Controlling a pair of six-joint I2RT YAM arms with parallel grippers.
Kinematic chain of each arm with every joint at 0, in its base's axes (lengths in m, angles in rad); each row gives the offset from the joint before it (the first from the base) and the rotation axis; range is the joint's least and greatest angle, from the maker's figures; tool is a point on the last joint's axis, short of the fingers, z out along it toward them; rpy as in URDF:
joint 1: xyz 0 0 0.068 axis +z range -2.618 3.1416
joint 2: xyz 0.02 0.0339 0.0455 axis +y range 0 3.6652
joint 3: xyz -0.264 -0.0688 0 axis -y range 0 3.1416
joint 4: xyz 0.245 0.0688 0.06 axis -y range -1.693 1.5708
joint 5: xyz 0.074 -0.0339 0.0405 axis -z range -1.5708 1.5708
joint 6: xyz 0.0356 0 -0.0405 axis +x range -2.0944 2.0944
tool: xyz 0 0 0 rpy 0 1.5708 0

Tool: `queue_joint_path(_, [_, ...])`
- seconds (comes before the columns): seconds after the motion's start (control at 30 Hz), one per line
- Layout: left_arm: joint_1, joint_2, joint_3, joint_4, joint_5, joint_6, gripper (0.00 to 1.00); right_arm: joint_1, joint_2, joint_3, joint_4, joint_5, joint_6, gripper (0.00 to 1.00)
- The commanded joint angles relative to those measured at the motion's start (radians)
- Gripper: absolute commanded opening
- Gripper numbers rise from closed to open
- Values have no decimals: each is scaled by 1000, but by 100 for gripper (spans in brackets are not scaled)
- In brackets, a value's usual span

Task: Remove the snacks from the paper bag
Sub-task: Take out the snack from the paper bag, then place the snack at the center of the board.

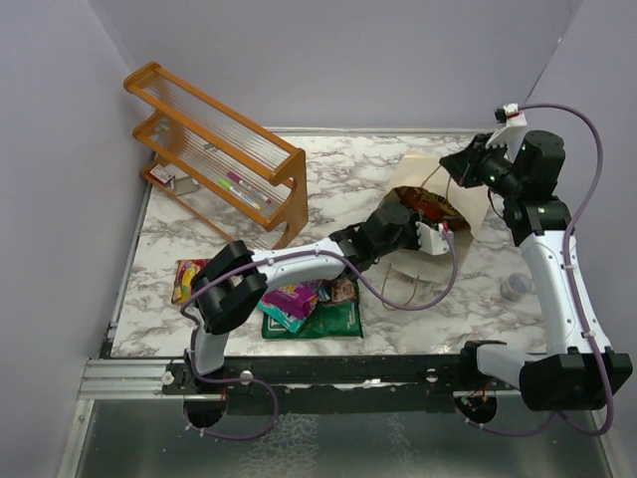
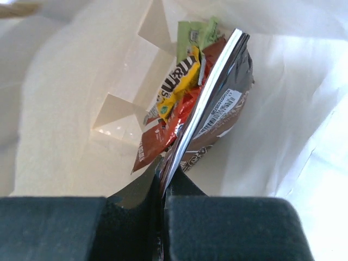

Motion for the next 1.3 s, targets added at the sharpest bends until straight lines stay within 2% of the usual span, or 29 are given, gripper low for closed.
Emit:
queue_joint_path(0.0, [-15,-110,12,-2,30,-92,0,1,19,65,51,183,6,1])
queue_joint_path(0.13, [-15,-187,9,-24,52,-145,0,0,43,86,47,294,27,1])
queue_joint_path(0.3, [-17,-285,47,-94,82,-213,0,-10,50,60,77,325,54,2])
queue_joint_path(0.63, [-17,-438,81,-137,86,-378,0,-12,16,-27,103,238,20,1])
queue_joint_path(0.73, [-18,-460,146,-180,75,-461,0,-12,8,-42,91,229,8,1])
queue_joint_path(0.87, [-18,-481,254,-316,70,-520,0,-13,-1,-49,82,203,1,1])
queue_joint_path(1.03, [-17,-505,352,-482,-57,-538,0,-12,3,-31,56,242,-13,1])
queue_joint_path(1.27, [-4,-508,432,-692,-342,-565,0,-12,6,-30,49,240,-20,1])
